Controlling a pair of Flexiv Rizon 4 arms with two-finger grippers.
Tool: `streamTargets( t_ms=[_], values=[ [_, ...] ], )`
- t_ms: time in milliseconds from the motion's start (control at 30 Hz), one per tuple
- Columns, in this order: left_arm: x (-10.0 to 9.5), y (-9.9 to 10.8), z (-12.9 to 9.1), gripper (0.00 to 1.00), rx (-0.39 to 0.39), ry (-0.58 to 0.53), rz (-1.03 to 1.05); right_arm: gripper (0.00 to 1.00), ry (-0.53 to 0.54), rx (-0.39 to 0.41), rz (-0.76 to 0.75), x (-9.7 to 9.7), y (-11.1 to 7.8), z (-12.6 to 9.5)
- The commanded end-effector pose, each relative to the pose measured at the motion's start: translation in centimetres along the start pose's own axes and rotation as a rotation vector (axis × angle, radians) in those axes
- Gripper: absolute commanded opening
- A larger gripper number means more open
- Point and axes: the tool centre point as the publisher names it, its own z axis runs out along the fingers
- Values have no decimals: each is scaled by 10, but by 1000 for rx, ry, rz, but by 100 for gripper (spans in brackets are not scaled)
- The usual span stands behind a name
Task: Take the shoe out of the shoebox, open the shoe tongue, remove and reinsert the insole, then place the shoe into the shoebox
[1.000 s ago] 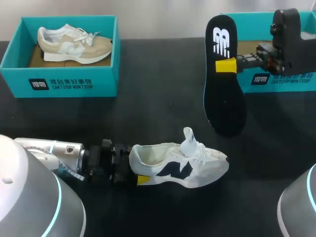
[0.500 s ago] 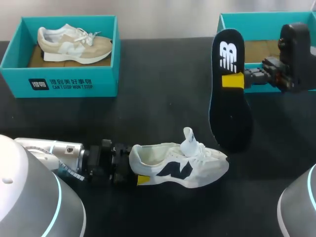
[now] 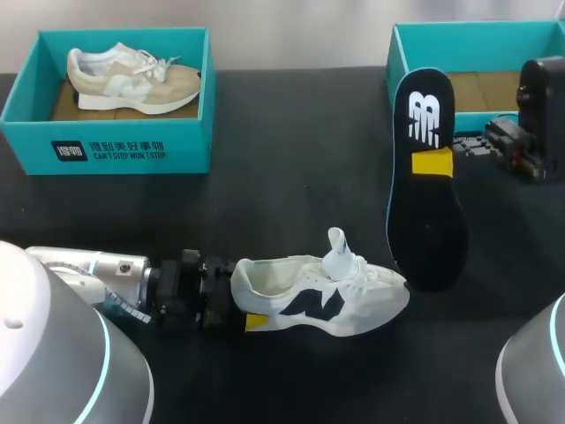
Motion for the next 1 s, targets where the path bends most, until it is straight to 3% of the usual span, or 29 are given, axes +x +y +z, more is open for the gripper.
streamTargets(
  t_ms=[33,167,200,233,267,300,633,867,1000],
  values=[
    [0,3,0,0,0,-2,0,0,-3,-1,0,1,-1,1],
    [2,3,0,0,12,21,21,0,-3,-1,0,1,-1,1],
    [2,3,0,11,14,17,20,0,-3,-1,0,1,-1,1],
    [2,3,-1,34,22,16,12,0,-3,-1,0,1,-1,1],
    [2,3,-1,74,21,16,11,0,-3,-1,0,1,-1,1],
    [3,2,-2,100,19,13,12,0,-3,-1,0,1,-1,1],
    [14,-10,-16,100,-1,18,-18,0,-3,-1,0,1,-1,1],
    [19,-13,-27,100,-100,3,-25,0,-3,-1,0,1,-1,1],
    [20,-13,-34,100,-206,-21,-20,0,-3,-1,0,1,-1,1]
  ],
)
